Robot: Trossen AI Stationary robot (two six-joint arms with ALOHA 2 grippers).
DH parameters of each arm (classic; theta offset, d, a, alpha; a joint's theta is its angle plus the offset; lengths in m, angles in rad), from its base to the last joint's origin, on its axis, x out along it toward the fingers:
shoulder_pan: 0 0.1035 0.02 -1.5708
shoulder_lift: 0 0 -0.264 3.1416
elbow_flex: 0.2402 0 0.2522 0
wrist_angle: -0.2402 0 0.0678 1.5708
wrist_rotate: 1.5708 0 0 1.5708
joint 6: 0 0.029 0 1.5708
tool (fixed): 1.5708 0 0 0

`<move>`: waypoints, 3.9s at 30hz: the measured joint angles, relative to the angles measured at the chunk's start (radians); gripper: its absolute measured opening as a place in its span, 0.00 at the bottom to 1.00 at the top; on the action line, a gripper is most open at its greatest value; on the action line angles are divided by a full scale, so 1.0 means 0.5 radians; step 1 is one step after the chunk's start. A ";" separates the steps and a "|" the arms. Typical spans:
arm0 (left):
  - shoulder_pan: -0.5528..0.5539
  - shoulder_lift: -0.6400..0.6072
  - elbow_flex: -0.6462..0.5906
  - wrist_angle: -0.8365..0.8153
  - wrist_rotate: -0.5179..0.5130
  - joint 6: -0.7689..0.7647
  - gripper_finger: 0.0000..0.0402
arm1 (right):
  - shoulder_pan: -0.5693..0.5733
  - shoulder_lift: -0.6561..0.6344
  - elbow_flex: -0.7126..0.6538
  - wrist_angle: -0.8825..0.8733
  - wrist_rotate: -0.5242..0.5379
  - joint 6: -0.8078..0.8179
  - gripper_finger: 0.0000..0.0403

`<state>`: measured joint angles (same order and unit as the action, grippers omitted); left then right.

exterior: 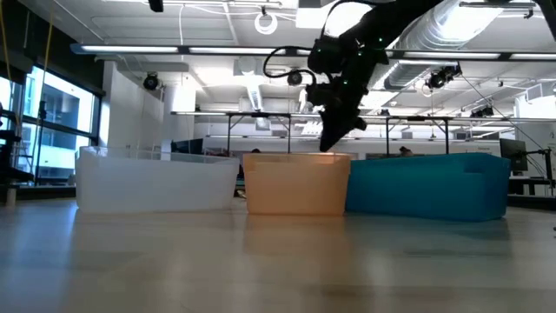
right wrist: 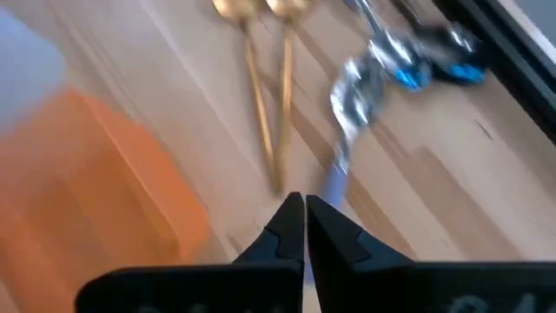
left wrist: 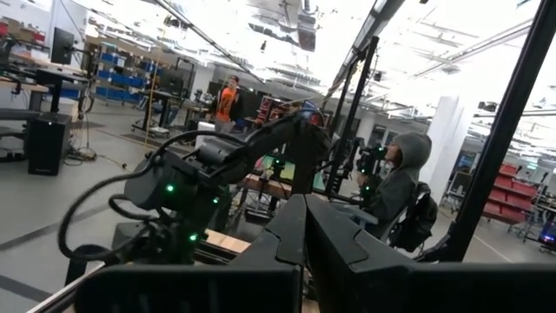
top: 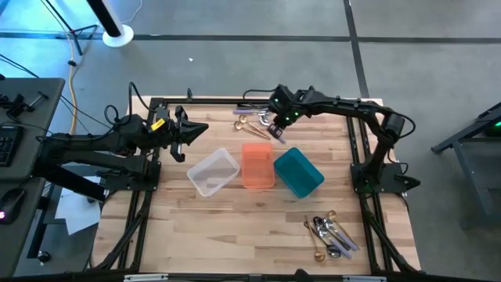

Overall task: Sort silverware by color (type)
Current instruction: Put the purple spoon into the white bin

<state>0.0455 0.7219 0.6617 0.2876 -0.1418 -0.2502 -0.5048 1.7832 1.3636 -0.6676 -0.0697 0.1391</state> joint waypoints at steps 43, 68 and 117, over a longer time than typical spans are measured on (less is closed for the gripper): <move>-0.001 0.000 0.000 0.000 -0.111 0.035 0.00 | -0.077 0.917 0.696 -0.441 0.176 0.316 0.46; -0.001 0.000 0.000 -0.001 -0.111 0.036 0.00 | -0.031 0.920 0.654 -0.330 0.245 0.415 0.26; 0.000 0.000 0.000 -0.079 -0.110 0.035 0.00 | -0.070 0.293 0.257 -0.066 0.052 0.125 0.00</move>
<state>0.0454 0.7217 0.6617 0.2482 -0.1967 -0.2325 -0.5396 1.9295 1.4921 -0.7006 -0.0439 0.2015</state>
